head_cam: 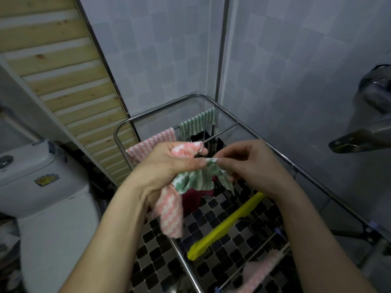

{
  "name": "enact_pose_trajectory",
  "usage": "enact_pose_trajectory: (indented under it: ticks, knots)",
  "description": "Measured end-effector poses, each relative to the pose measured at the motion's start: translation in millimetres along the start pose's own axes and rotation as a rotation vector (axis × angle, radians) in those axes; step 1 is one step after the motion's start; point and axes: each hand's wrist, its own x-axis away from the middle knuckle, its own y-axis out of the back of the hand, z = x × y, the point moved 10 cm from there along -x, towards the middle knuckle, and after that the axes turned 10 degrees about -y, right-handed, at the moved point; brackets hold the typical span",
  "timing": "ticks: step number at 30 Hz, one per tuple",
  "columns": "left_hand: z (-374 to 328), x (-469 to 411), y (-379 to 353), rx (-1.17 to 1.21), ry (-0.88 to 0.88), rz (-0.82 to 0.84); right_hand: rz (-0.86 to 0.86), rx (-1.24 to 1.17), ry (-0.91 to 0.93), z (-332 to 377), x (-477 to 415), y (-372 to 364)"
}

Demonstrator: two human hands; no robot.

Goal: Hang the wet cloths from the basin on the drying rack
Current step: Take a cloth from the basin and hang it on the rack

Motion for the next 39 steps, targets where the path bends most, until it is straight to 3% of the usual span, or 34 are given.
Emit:
enact_pose_trajectory:
  ticks: [4,7,11,16,19,22,24,26,27,29,32,36,39]
  knots:
    - [0,2,7,-0.401,0.042,0.112,0.111,0.004,-0.057,-5,-5,3]
    - [-3,1,6,-0.508,0.058,0.114,0.188,0.026,-0.075,-8,-8,-4]
    - [-4,-1,4,-0.358,0.033,0.109,0.256,0.05,0.016,4,-4,-15]
    - [14,-1,26,0.037,0.098,-0.182,-0.037,0.134,0.298,26,-1,0]
    - [20,4,49,0.022,0.114,-0.388,-0.103,-0.205,0.211,19,-1,21]
    - [25,4,61,-0.211,0.112,-0.355,-0.218,-0.486,0.047,3,-6,37]
    - [24,1,71,-0.631,0.082,-0.307,-0.289,-0.456,0.001,-1,-11,43]
    - [-2,5,76,-1.062,-0.075,-0.416,-0.326,-0.353,0.015,3,-14,46]
    - [-16,8,69,-1.058,-0.191,-0.452,-0.33,-0.286,0.028,8,-16,46]
    - [-22,4,42,-0.772,-0.31,-0.331,-0.305,-0.127,0.065,19,-22,40]
    - [-10,-12,-6,-0.632,-0.281,-0.107,-0.187,0.023,0.128,35,-30,23]
    - [-3,-29,-13,-0.491,-0.288,-0.097,-0.051,0.087,0.114,40,-40,16]
    - [3,-38,0,-0.59,-0.274,-0.081,0.02,0.003,0.064,35,-47,25]
